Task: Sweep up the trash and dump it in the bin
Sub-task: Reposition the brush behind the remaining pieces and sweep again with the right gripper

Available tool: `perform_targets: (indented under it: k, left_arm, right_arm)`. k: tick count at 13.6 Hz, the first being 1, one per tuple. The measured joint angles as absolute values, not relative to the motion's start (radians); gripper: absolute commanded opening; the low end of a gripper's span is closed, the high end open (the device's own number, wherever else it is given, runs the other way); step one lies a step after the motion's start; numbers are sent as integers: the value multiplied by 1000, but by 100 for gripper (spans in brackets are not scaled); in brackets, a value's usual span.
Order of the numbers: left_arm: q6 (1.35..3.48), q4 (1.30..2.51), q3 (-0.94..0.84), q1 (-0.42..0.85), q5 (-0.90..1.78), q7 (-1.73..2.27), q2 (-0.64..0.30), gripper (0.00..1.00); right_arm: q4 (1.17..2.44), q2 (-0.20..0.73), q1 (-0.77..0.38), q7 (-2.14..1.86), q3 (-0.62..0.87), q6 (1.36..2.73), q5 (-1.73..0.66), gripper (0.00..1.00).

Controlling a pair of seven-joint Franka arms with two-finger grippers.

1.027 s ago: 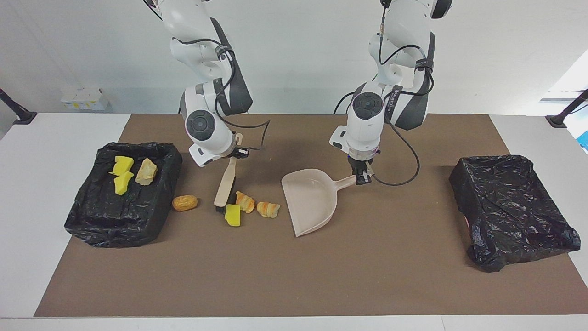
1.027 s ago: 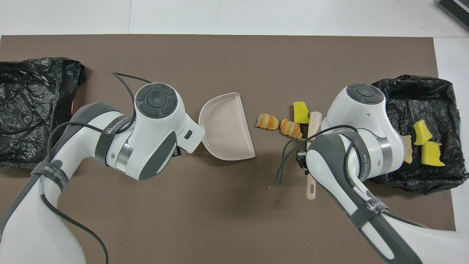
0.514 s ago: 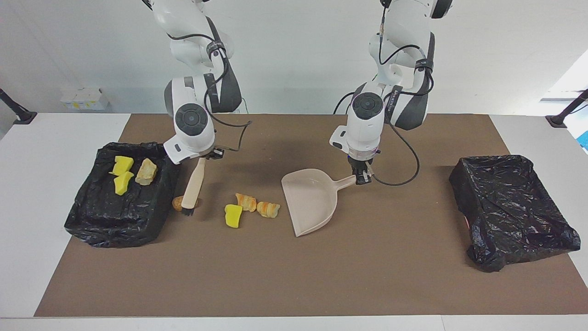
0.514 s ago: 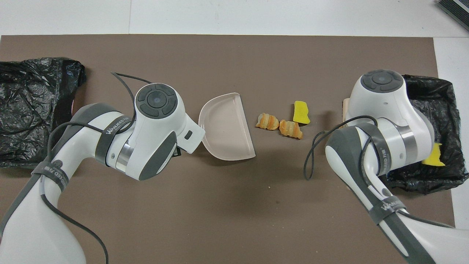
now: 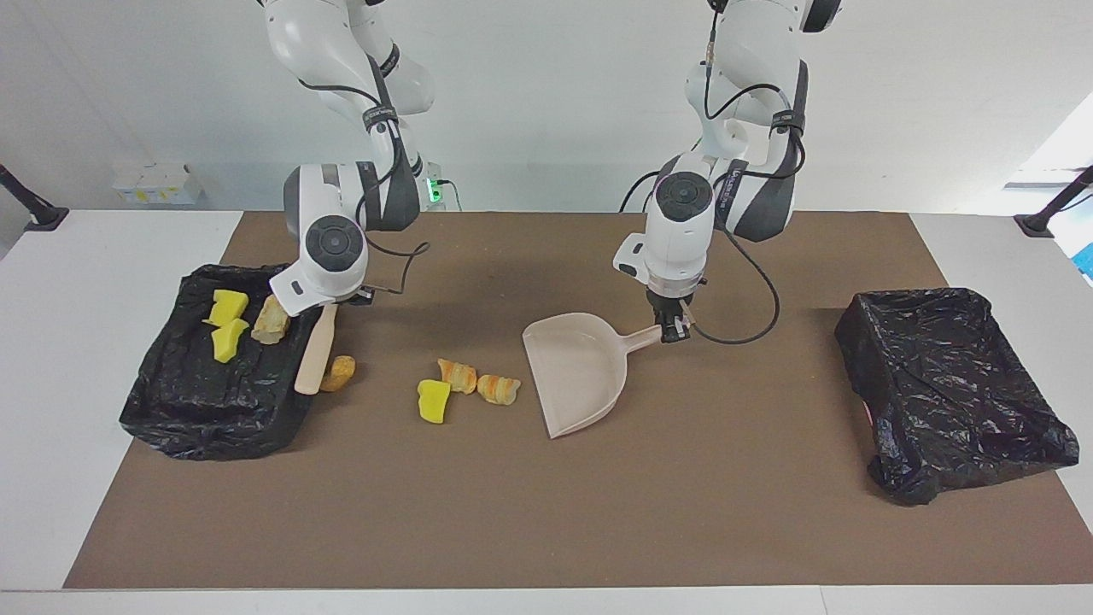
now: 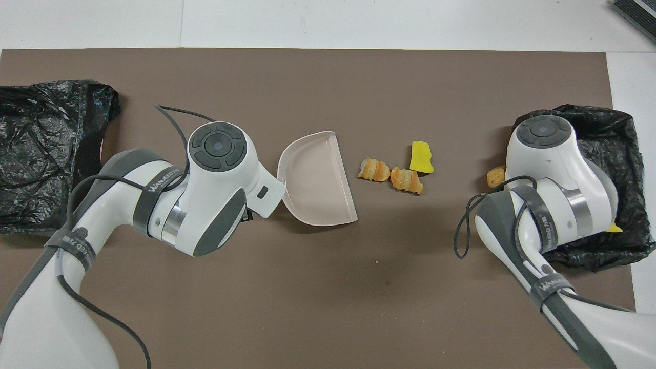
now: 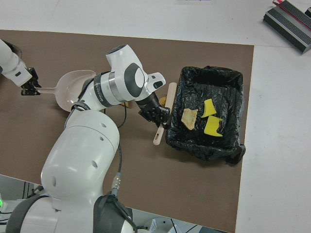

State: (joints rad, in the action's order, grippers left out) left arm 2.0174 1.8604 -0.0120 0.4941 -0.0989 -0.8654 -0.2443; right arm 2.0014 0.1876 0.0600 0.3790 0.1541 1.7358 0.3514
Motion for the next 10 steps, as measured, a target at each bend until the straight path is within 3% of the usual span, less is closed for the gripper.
perform_targets:
  k: [4, 10]
  left_arm:
    - [2028, 1893, -12, 503, -99, -826, -226, 0]
    - [2028, 1924, -13, 509, -99, -773, -208, 0]
  right_arm:
    - [2035, 188, 54, 379, 163, 1789, 310, 0]
    - [2033, 188, -44, 386, 168, 1789, 42, 0]
